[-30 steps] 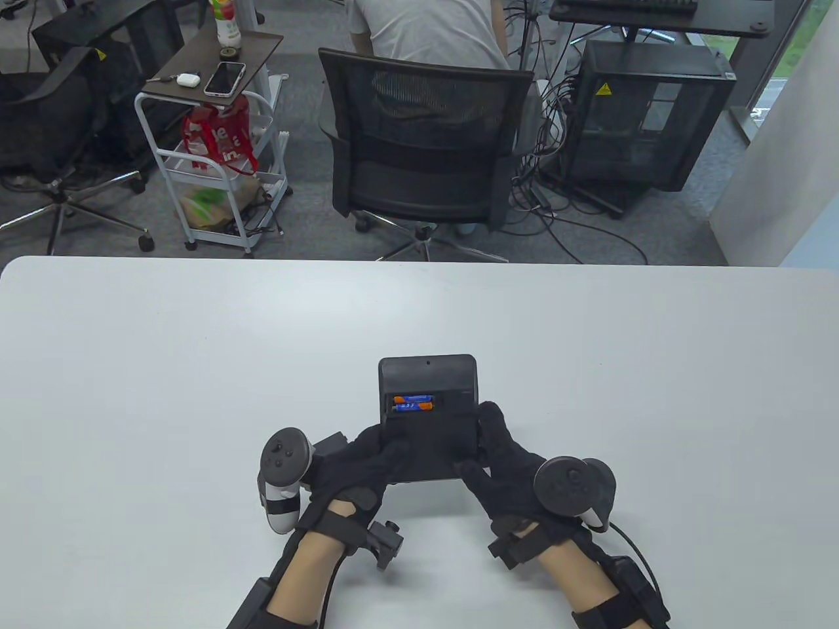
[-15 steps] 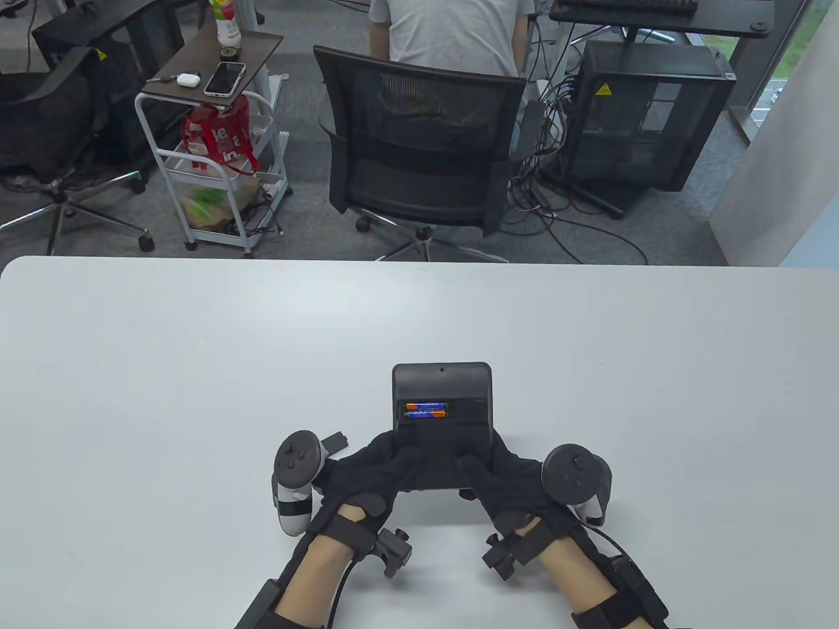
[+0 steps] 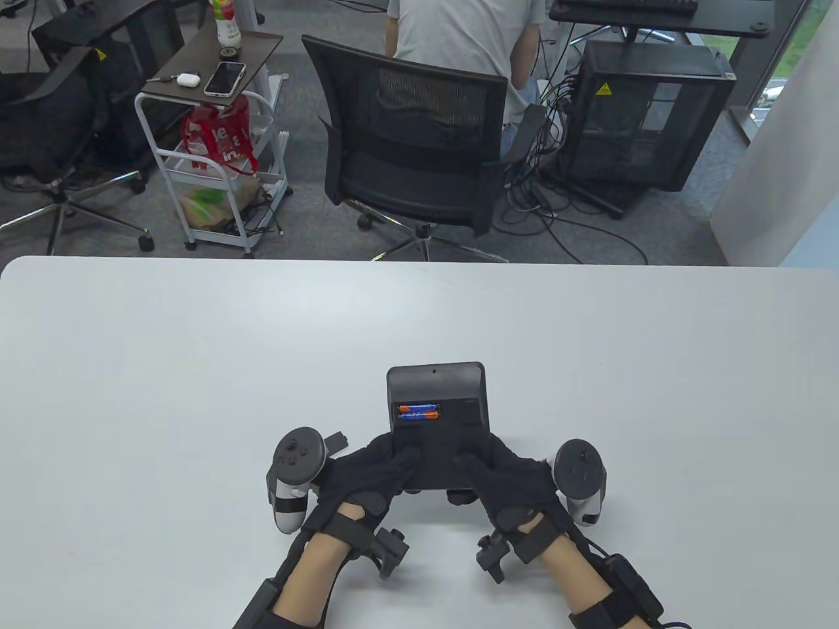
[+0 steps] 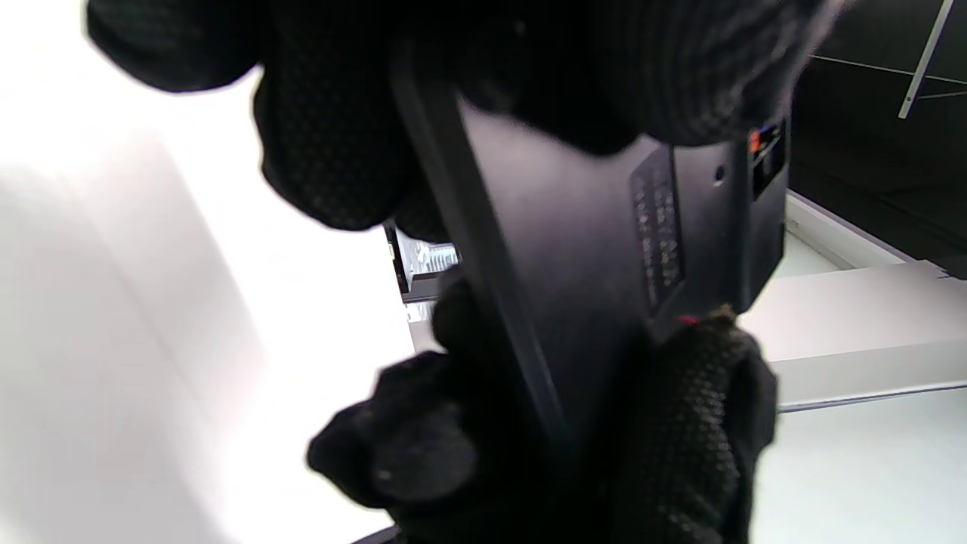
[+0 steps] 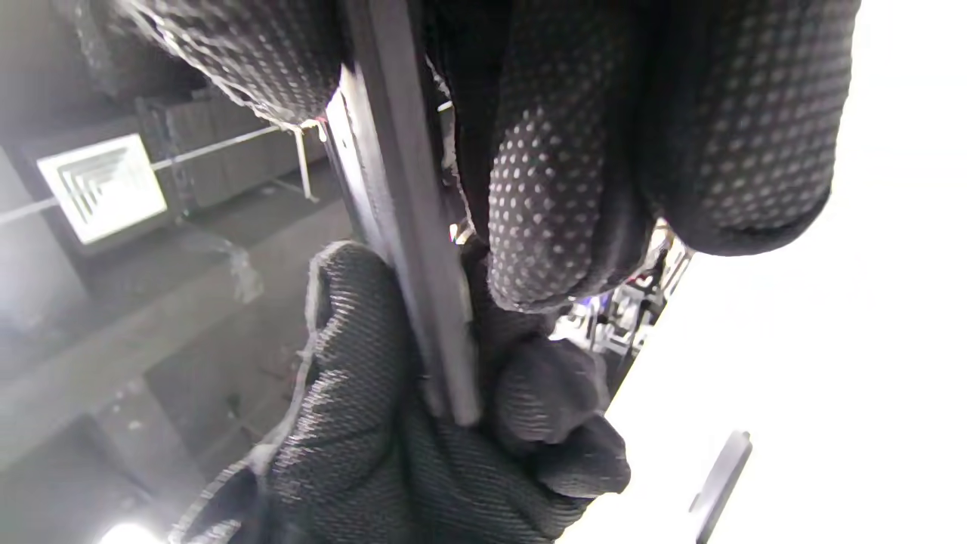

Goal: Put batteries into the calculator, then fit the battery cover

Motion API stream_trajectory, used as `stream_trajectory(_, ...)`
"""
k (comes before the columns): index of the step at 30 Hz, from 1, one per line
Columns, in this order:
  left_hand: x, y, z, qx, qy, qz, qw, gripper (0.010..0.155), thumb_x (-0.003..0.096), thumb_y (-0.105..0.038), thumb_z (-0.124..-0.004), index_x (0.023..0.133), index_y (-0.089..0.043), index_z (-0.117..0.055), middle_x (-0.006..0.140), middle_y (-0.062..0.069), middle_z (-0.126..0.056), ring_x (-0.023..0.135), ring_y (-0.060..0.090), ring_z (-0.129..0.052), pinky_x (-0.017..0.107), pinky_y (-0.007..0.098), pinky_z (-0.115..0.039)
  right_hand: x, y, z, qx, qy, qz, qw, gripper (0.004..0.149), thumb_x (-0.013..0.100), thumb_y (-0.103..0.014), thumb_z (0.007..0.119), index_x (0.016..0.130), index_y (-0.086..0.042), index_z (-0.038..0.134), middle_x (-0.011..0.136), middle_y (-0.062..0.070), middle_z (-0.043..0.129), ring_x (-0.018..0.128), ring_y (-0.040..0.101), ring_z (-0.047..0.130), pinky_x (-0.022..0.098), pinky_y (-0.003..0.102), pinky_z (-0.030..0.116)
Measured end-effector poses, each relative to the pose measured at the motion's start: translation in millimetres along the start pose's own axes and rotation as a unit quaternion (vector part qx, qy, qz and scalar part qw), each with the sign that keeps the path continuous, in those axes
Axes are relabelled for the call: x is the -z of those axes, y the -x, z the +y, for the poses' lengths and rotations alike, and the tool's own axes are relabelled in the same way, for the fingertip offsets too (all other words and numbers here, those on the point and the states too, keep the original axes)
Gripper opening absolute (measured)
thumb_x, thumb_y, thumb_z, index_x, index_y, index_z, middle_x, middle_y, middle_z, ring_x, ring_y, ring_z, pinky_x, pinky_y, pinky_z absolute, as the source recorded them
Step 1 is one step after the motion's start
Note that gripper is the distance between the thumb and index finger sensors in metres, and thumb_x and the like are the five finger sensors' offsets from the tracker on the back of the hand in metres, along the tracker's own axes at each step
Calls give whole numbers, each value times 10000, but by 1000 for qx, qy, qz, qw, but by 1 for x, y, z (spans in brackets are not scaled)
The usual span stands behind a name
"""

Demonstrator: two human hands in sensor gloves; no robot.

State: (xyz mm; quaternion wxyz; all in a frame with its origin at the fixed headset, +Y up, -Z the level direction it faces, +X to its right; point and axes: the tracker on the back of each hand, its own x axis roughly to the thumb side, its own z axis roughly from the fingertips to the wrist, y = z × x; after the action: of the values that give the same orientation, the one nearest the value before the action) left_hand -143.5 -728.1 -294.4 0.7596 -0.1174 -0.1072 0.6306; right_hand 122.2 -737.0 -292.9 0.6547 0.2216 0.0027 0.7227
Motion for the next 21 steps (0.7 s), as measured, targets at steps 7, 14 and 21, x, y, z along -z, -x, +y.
stream_trajectory(7, -1, -1, 2, 3, -3, 0, 1000, 679, 440, -589, -783, 910, -101, -740, 772, 71, -966, 596, 286, -996, 499, 512, -787, 0, 0, -5, 29, 12, -8, 999, 592, 484, -420, 766, 944, -63, 662, 707, 163, 932, 402, 295, 1046, 301, 453, 917)
stream_trajectory(14, -3, -3, 24, 29, -45, 7, 999, 624, 460, -544, -792, 897, -100, -756, 762, 75, -973, 584, 292, -999, 490, 516, -789, -1, 0, -23, 58, 64, -13, 996, 587, 485, -418, 764, 939, -59, 666, 698, 165, 932, 394, 294, 1044, 295, 454, 915)
stream_trajectory(21, -11, -7, 60, 95, -136, 15, 986, 592, 455, -508, -818, 881, -100, -776, 742, 73, -987, 566, 290, -1007, 481, 518, -795, -1, -1, -36, 73, 88, -17, 993, 587, 485, -417, 766, 935, -54, 669, 691, 169, 934, 386, 294, 1044, 289, 457, 914)
